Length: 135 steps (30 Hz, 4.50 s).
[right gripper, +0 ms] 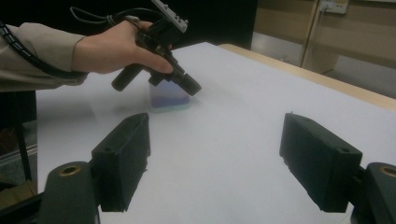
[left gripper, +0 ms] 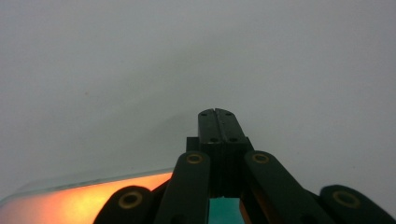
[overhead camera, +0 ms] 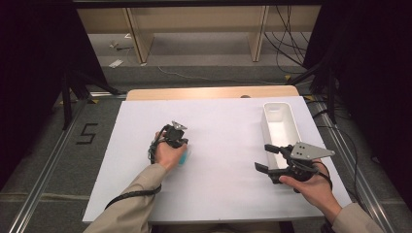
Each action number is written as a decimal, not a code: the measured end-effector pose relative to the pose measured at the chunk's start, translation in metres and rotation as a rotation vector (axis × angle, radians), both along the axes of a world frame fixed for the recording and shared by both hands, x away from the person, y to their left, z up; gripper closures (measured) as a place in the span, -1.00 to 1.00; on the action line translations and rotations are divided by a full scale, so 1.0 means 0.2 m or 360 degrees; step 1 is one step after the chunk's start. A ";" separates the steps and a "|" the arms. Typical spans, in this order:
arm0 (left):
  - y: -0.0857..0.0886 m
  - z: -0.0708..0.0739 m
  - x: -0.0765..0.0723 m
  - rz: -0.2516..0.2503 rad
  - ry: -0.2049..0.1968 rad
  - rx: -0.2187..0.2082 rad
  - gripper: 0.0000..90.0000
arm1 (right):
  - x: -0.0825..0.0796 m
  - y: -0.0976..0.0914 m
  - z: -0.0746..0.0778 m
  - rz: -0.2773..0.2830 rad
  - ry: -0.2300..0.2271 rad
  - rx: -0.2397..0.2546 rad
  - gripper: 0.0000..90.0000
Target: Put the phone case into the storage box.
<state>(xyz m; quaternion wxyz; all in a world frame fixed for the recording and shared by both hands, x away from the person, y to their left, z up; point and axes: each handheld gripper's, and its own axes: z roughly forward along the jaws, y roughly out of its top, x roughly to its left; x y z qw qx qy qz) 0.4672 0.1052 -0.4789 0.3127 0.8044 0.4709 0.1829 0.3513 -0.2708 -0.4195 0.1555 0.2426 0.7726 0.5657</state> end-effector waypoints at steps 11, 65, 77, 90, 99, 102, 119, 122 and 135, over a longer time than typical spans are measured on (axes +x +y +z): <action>-0.02 -0.02 0.01 -0.0004 0.0028 0.0018 1.00 | 0.00 0.00 0.00 0.0004 0.0002 -0.0001 -0.44; 0.15 0.03 -0.32 -0.0298 0.0299 0.0087 0.99 | -0.01 0.00 0.00 0.0006 -0.0003 -0.0010 -0.43; 0.26 0.05 -0.42 -0.0307 0.0380 0.0129 0.99 | -0.01 0.00 0.00 0.0005 0.0004 -0.0007 -0.43; 0.34 0.05 -0.47 -0.0262 0.0460 0.0180 1.00 | -0.01 0.00 0.00 0.0001 0.0004 -0.0004 -0.43; 0.40 0.05 -0.49 -0.0223 0.0479 0.0195 1.00 | -0.01 0.00 0.00 0.0002 0.0001 -0.0006 -0.43; 0.41 0.05 -0.50 -0.0208 0.0487 0.0188 1.00 | -0.01 0.00 0.00 0.0001 0.0002 -0.0005 -0.43; 0.45 0.06 -0.51 -0.0194 0.0499 0.0172 0.85 | -0.01 0.00 0.00 0.0003 0.0002 -0.0001 -0.43; 0.44 0.07 -0.50 -0.0203 0.0469 0.0147 0.72 | -0.01 0.00 0.00 0.0000 0.0003 -0.0006 -0.43; 0.45 0.12 -0.48 -0.0035 0.0327 0.0113 -0.53 | -0.01 0.00 0.00 0.0003 0.0000 -0.0009 -0.43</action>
